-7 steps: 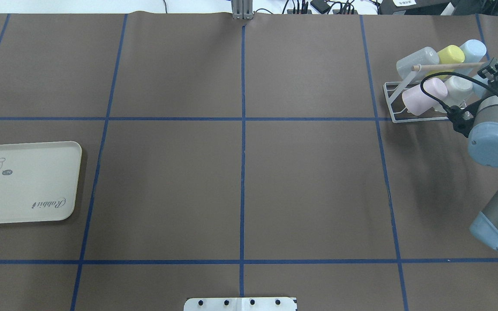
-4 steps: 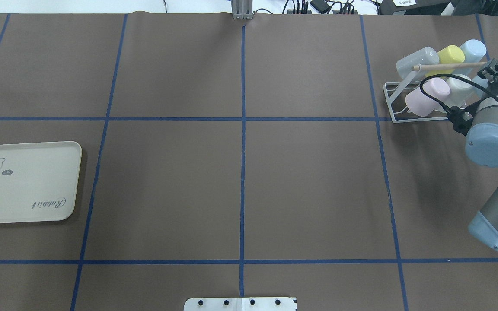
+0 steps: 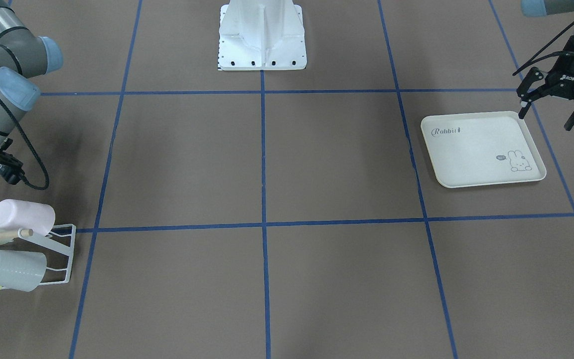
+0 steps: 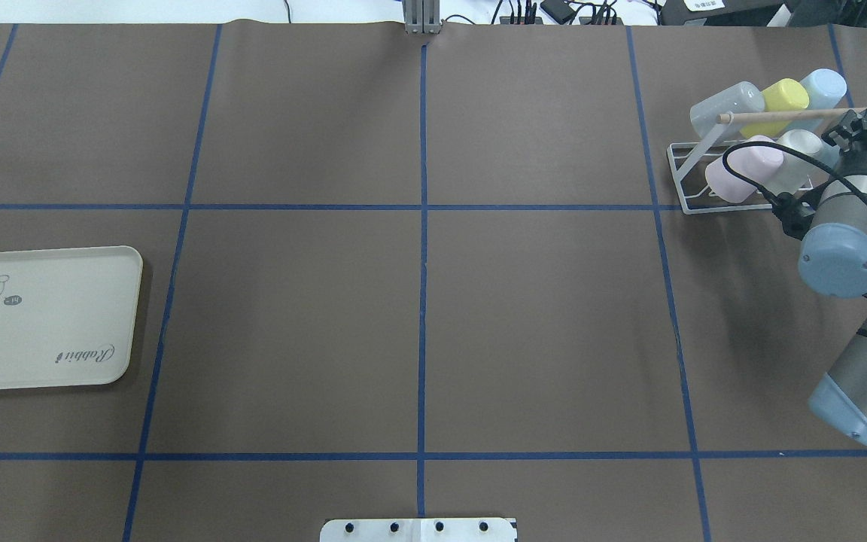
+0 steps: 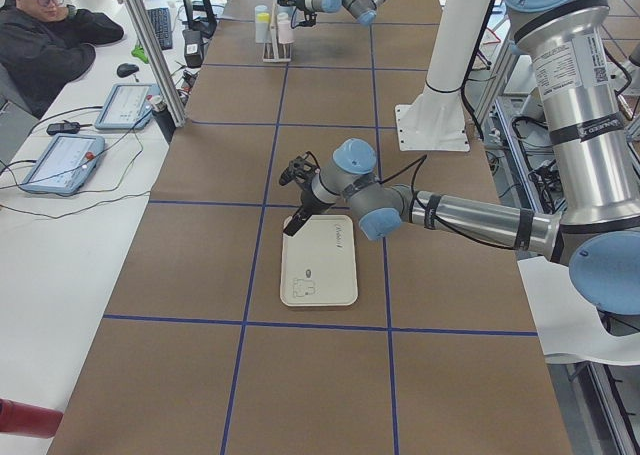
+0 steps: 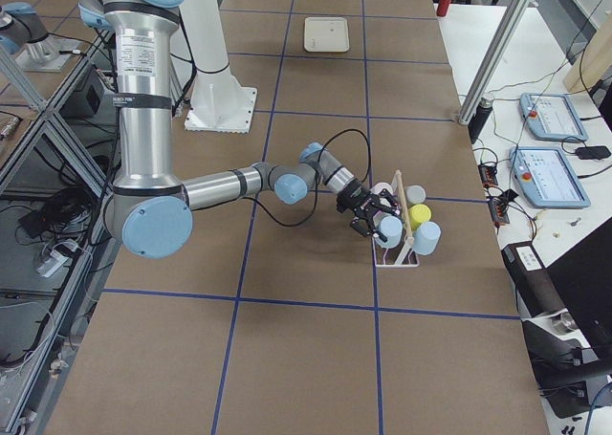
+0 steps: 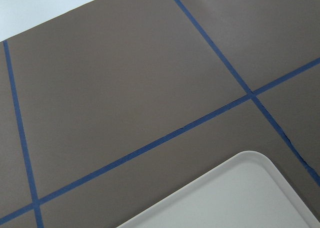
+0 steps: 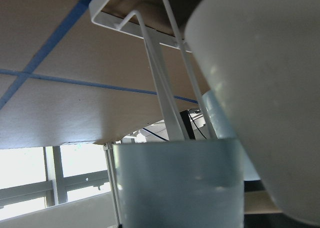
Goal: Transfer IKEA cup to right arm and place on rack
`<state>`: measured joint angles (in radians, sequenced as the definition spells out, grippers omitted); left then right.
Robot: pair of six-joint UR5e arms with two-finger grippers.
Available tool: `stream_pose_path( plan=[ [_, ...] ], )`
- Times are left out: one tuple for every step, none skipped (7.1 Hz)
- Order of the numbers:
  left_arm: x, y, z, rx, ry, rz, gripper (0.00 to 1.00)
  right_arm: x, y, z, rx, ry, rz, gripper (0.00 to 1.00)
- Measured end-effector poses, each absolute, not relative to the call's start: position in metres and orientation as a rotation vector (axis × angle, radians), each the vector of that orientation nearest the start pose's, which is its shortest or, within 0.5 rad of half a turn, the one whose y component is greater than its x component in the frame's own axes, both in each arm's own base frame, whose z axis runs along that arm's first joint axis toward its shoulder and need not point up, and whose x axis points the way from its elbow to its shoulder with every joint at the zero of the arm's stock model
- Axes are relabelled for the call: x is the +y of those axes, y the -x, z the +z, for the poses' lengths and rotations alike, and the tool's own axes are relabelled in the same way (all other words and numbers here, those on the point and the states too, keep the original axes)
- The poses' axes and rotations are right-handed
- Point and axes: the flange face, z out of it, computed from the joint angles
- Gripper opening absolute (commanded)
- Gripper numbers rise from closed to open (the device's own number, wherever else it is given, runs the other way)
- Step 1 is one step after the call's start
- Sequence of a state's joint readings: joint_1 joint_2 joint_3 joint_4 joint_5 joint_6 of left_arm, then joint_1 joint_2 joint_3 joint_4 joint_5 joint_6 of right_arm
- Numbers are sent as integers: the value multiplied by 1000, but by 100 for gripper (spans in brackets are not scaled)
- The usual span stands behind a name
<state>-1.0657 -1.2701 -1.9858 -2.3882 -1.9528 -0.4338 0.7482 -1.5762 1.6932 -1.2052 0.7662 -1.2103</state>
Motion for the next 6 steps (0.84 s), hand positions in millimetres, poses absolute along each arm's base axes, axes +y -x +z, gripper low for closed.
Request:
stream_pose_path(
  plan=[
    [-394,-108,499,733,-661,245,100,-496,234,556,984,-341,-1681,100],
    [-394,-109,499,733,-661,245,100,-496,235,554,984,-346,-1680,100],
    [-394,-109,499,733,-661,245,100,-497,236,551,985,-353,-1677,100],
    [-394,-109,500,732,-660,245,100,-499,237,545,985,-366,-1669,100],
    [-394,-109,500,732,-660,245,100,-501,236,532,984,-391,-1652,100],
    [-395,-109,499,733,-661,244,100,-503,225,513,970,-424,-1624,99]
  ],
)
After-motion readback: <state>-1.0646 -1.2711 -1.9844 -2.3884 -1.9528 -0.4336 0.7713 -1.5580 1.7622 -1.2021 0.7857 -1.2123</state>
